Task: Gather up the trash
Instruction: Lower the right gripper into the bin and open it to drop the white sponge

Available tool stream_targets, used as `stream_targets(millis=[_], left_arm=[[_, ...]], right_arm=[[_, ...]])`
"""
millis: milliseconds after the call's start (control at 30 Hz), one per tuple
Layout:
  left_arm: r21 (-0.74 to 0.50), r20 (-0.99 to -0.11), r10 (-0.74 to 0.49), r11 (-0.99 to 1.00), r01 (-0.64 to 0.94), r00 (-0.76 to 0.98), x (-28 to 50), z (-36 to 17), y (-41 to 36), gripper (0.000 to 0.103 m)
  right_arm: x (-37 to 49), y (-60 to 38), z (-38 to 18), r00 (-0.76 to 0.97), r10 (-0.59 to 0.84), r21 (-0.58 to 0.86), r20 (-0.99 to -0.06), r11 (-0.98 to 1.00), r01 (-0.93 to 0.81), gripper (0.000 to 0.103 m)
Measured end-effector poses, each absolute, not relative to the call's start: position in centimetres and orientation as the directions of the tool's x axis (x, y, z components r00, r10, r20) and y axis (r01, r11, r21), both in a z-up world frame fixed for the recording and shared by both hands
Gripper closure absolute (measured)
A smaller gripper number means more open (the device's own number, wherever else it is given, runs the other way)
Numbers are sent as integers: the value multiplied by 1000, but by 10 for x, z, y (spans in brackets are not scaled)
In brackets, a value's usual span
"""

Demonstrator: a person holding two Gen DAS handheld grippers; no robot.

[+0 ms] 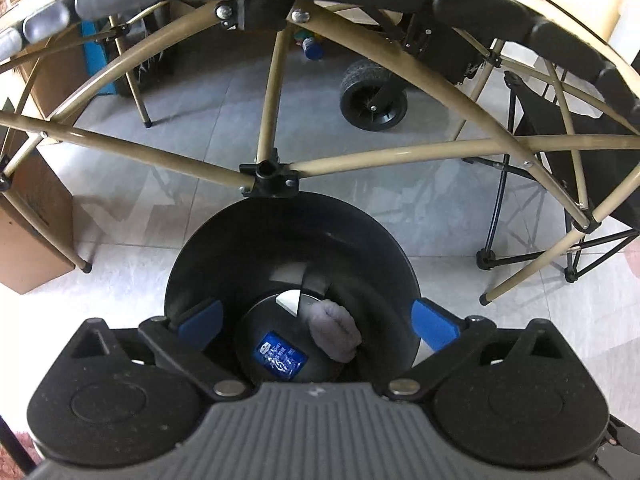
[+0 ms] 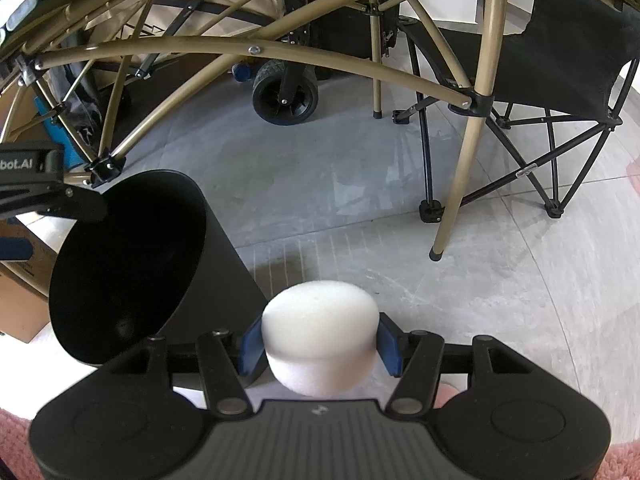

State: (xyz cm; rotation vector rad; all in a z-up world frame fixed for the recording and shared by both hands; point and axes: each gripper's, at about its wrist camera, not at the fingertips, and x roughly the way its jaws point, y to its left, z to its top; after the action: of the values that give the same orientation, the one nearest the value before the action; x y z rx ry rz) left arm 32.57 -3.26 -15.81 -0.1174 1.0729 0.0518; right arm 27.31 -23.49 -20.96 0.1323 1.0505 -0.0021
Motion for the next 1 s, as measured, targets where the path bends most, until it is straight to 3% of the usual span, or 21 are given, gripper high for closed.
stream_targets(millis=[1000], left_arm=[[-91,-859,31,973,-212,511,299,-137,57,0]], right_arm=[[281,-170,-169,592,129,110,-796,992,-68,46]])
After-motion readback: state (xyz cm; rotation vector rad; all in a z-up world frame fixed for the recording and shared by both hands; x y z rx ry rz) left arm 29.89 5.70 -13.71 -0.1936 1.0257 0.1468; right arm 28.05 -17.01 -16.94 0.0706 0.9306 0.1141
